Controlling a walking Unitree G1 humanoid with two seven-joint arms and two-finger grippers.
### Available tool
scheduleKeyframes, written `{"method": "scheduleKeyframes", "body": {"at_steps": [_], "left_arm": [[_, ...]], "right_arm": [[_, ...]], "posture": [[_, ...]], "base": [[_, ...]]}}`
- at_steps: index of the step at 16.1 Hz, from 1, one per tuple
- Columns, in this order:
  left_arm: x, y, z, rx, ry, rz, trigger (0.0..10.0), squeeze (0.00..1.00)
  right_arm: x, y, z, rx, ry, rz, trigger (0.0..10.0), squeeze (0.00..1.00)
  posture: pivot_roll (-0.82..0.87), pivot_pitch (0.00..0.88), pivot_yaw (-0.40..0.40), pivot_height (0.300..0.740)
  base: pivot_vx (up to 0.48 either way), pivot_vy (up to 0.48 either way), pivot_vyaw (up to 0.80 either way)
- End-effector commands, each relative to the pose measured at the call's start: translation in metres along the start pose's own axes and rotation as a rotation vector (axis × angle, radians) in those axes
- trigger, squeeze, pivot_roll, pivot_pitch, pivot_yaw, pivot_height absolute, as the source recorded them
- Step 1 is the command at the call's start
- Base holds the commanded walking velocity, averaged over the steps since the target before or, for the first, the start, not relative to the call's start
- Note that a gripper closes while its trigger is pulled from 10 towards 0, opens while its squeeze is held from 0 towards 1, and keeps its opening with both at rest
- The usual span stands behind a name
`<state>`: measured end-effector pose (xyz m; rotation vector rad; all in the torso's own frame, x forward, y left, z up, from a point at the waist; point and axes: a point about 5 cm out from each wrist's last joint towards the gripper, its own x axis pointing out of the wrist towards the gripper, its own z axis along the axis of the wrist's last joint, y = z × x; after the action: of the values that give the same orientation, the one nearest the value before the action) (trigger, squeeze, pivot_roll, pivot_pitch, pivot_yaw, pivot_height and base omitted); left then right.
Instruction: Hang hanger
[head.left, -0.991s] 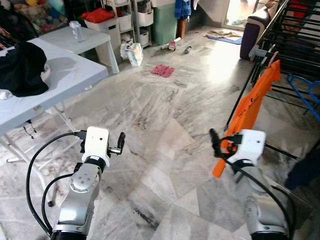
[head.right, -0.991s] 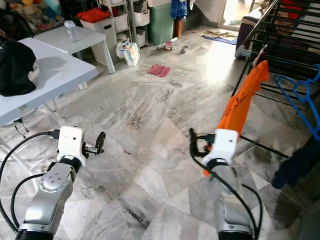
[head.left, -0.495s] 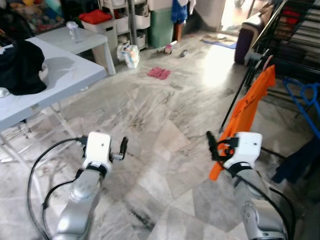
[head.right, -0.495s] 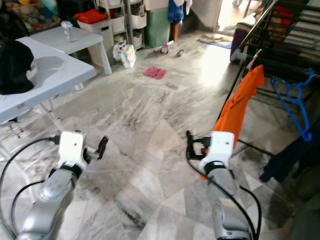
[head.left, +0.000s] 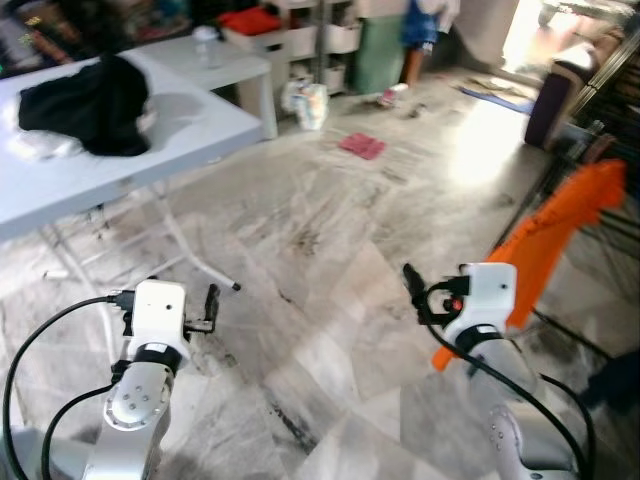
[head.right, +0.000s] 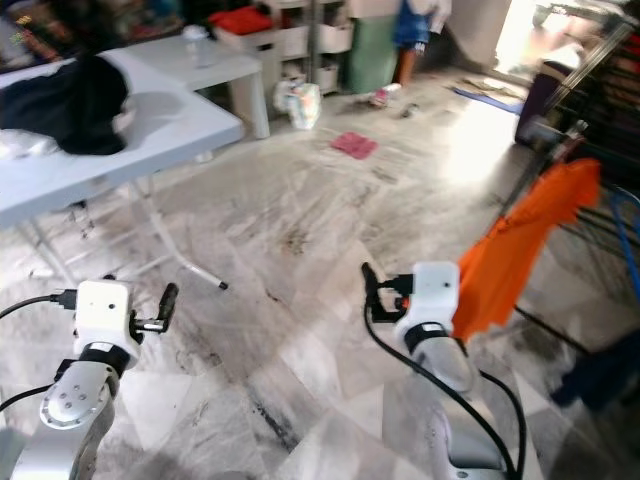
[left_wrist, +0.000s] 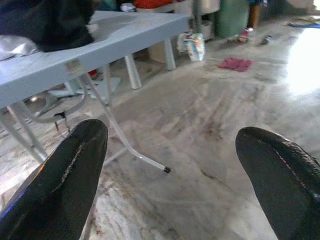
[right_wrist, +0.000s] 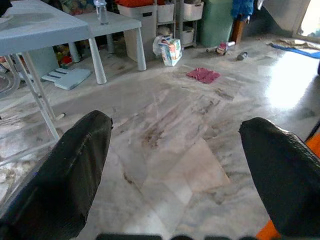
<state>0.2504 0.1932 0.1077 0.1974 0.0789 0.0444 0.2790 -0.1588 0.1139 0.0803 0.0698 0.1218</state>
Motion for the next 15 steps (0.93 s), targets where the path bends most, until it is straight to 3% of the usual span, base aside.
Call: {"method": "scheduleKeyframes", "body": {"at_steps": [1,6,7,8,9,12,15], "left_arm": [[0.000,0.004,0.002,0.003,0.002,0.028,10.0,0.00],[0.004,-0.006,0.006,-0.016,-0.006,0.015,10.0,0.00],[0.007,-0.004,0.004,0.018,0.015,0.045,10.0,0.00],[0.012,-0.004,0.005,-0.038,0.028,0.073,10.0,0.00],[0.014,-0.003,0.008,-0.034,0.016,0.077,10.0,0.00],[0.008,0.003,0.006,-0.028,0.026,0.106,10.0,0.00],[0.003,-0.002,0.003,-0.054,0.034,0.094,10.0,0.00]], "right_arm": [[0.005,0.005,0.007,0.006,-0.019,0.022,10.0,0.00],[0.007,0.011,0.013,-0.005,-0.031,0.064,10.0,0.00],[0.006,0.013,0.012,0.003,-0.022,0.093,10.0,0.00],[0.005,0.018,0.009,-0.008,-0.010,0.118,10.0,0.00],[0.005,0.020,0.008,-0.009,-0.007,0.127,10.0,0.00],[0.004,0.020,0.009,-0.010,-0.002,0.142,10.0,0.00],[0.004,0.018,0.005,-0.035,0.014,0.153,10.0,0.00]], "posture": [[0.12,0.051,-0.061,0.740],[0.11,0.064,-0.058,0.740],[0.11,0.067,-0.061,0.740],[0.11,0.072,-0.064,0.740],[0.11,0.072,-0.064,0.740],[0.12,0.086,-0.077,0.740],[0.12,0.086,-0.082,0.740]], "base": [[0.000,0.000,0.80],[0.000,0.000,0.80],[0.000,0.000,0.80],[0.000,0.000,0.80],[0.000,0.000,0.80],[0.000,0.000,0.80],[0.000,0.000,0.80]]}}
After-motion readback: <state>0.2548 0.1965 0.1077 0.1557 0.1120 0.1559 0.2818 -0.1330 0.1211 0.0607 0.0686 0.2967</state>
